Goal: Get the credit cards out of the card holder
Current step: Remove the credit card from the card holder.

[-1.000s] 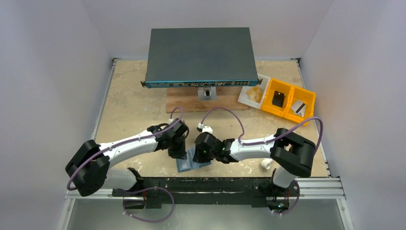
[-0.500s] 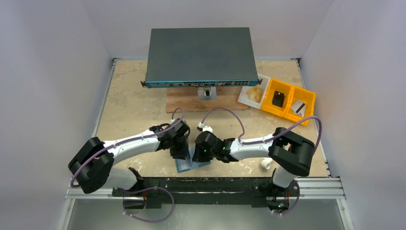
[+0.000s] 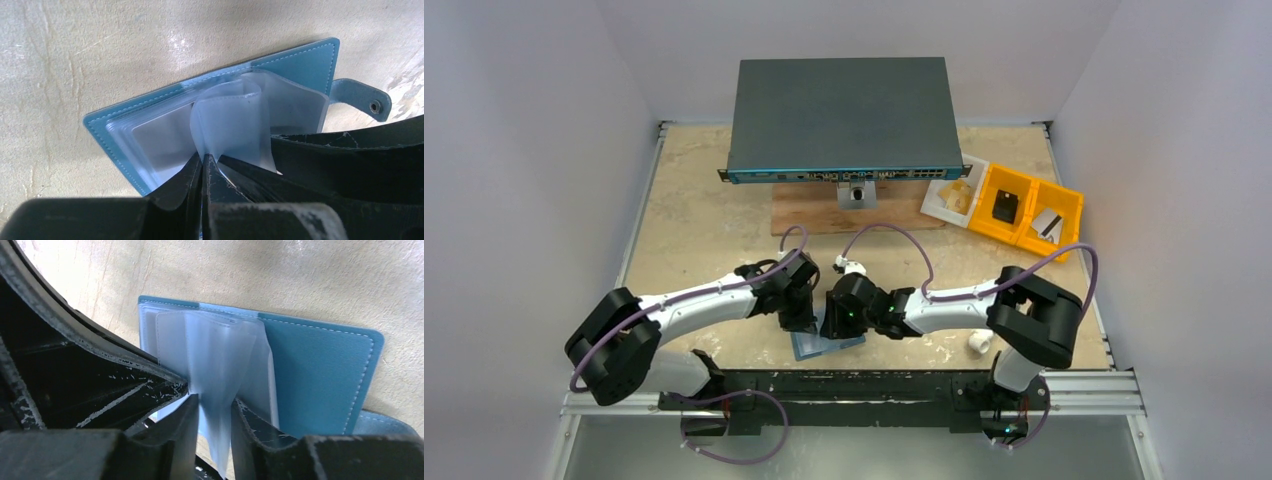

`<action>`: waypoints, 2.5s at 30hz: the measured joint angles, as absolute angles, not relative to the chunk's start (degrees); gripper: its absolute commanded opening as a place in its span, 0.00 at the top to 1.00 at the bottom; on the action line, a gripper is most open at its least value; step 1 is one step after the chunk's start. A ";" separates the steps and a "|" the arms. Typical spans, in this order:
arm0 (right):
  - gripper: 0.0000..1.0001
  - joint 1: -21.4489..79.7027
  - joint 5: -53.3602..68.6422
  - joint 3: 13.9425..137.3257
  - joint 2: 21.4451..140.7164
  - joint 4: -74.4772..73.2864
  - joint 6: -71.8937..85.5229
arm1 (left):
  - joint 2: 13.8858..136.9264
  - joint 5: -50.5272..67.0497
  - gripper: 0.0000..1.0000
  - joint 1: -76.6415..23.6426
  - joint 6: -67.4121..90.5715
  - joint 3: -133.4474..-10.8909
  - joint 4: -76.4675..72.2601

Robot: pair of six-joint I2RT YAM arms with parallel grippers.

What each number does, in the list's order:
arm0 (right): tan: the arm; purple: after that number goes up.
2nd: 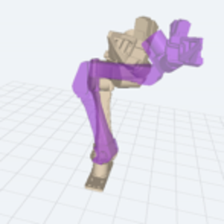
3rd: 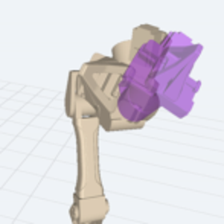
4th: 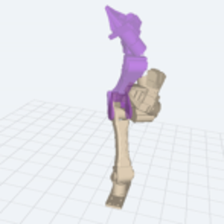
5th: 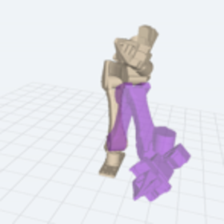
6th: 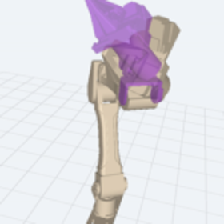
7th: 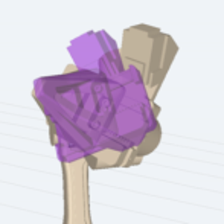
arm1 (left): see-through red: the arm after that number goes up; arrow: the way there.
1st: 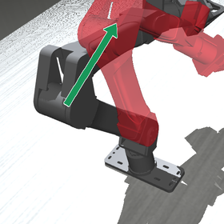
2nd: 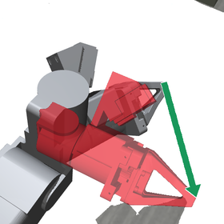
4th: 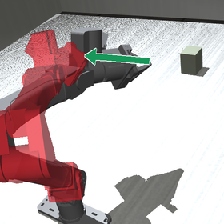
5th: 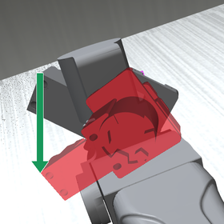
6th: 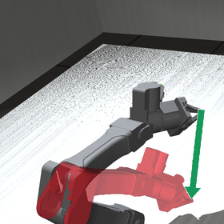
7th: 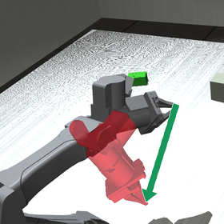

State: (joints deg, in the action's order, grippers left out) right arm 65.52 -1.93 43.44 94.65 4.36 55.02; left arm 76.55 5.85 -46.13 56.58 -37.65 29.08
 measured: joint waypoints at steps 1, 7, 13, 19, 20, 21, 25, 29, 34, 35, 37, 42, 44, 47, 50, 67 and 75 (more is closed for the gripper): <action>0.64 65.56 -1.98 43.64 94.41 3.84 54.76 | 76.34 5.74 1.00 -46.13 56.58 -37.65 29.30; 0.59 65.56 -3.49 44.38 92.09 -0.91 53.10 | 75.37 5.50 1.00 -46.13 56.55 -37.65 29.95; 0.59 65.56 -5.02 45.17 89.93 -4.56 52.42 | 74.63 5.45 1.00 -46.13 56.45 -37.65 30.55; 0.61 65.56 -7.20 46.30 88.62 -7.40 52.18 | 73.56 5.32 1.00 -46.13 56.25 -37.67 30.92; 0.61 65.56 -7.60 46.46 88.58 -7.53 52.12 | 73.41 5.32 1.00 -46.13 56.10 -37.67 30.92; 0.61 65.56 -7.94 46.59 88.53 -7.81 52.05 | 73.30 5.32 1.00 -46.13 55.96 -37.71 30.94; 0.70 65.56 -8.80 46.70 88.18 -9.13 51.99 | 72.99 5.41 1.00 -46.13 55.68 -37.93 30.94; 0.83 65.56 -9.74 46.70 87.24 -10.28 51.86 | 72.66 5.78 1.00 -46.13 54.96 -38.17 30.89; 0.84 65.56 -10.57 46.70 87.13 -10.81 51.64 | 72.62 6.28 1.00 -46.15 54.85 -38.81 30.92; 0.84 65.56 -10.59 46.70 87.11 -10.74 51.59 | 72.62 6.42 1.00 -46.22 54.83 -39.05 30.89; 0.84 65.56 -10.63 46.70 87.13 -10.76 51.57 | 72.62 6.72 1.00 -46.30 54.81 -39.46 30.85; 0.83 65.56 -11.25 46.70 86.89 -11.22 51.57 | 73.67 7.33 0.97 -47.05 54.59 -41.67 30.70; 0.83 65.56 -11.53 46.70 86.19 -11.92 51.57 | 74.81 7.57 0.95 -47.37 54.41 -42.78 30.30; 0.83 65.56 -12.53 46.70 84.07 -13.08 51.59 | 76.75 8.10 0.93 -47.55 54.39 -44.42 29.69; 0.83 65.56 -13.15 46.70 81.60 -13.52 51.66 | 78.89 8.58 0.92 -47.70 54.33 -45.87 29.17; 0.83 65.56 -18.83 46.24 70.81 -22.20 53.12 | 87.46 10.52 0.65 -47.72 52.62 -51.66 26.85; 0.83 65.56 -19.07 45.54 68.88 -24.40 53.19 | 89.65 12.08 0.48 -47.77 52.27 -52.47 24.56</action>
State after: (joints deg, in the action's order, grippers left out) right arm 65.56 -19.07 45.54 68.88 -24.40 53.19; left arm 89.65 12.08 -47.77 52.27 -52.47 24.56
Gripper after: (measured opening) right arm 0.172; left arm 0.472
